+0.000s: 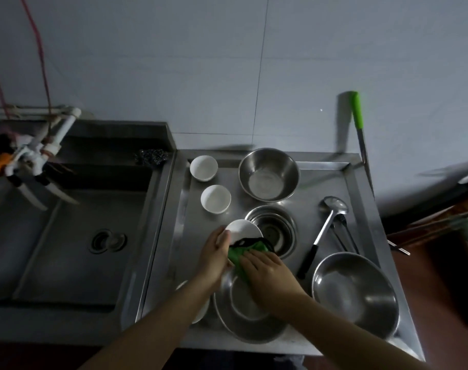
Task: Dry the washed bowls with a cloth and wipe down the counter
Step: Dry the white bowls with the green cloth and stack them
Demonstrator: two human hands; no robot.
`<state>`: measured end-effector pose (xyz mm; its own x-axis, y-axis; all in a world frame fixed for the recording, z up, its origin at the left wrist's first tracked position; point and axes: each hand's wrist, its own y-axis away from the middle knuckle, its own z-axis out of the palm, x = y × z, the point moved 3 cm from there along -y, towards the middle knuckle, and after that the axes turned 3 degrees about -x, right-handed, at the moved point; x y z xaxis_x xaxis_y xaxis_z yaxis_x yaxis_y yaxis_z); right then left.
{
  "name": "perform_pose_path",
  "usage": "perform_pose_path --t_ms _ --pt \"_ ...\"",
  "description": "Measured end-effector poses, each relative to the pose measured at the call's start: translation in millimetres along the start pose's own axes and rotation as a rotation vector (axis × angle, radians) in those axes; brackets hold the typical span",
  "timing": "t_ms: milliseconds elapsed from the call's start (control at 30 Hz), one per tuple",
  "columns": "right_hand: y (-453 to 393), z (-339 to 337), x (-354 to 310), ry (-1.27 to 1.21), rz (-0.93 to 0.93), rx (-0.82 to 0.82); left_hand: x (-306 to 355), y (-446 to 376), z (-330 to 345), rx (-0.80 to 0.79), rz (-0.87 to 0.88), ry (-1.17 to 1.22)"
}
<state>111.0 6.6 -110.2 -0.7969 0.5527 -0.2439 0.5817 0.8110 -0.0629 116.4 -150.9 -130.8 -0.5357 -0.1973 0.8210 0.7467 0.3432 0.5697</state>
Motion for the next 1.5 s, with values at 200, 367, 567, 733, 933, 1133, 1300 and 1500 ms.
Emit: perform_pose_path --t_ms 200,367,567,733,933,1133,1300,1500 --pt "57.6 -27.6 30.7 -0.078 0.002 -0.035 1.6 48.7 55.6 0.093 0.097 -0.131" --pt "91.8 -31.7 44.9 -0.19 -0.023 -0.006 0.7 83.2 96.5 0.132 0.124 -0.212" --pt "115.1 -40.4 47.6 -0.32 -0.024 0.073 15.9 118.1 123.5 0.069 0.146 -0.258" --pt "139.0 -45.1 79.6 -0.021 -0.192 -0.052 21.1 106.0 117.1 -0.073 0.159 -0.291" --pt "131.9 -50.2 70.0 -0.136 -0.073 -0.165 24.2 99.0 118.7 -0.166 0.169 -0.334" --pt "124.5 -45.5 77.2 -0.078 -0.097 -0.078 22.0 101.3 122.8 -0.166 0.151 -0.285" --pt "139.2 -44.5 69.1 -0.084 -0.163 0.042 25.5 90.4 117.6 -0.295 0.103 -0.34" --pt "142.7 -58.3 68.7 0.121 -0.278 0.113 52.2 93.0 118.1 -0.487 -0.029 -0.381"
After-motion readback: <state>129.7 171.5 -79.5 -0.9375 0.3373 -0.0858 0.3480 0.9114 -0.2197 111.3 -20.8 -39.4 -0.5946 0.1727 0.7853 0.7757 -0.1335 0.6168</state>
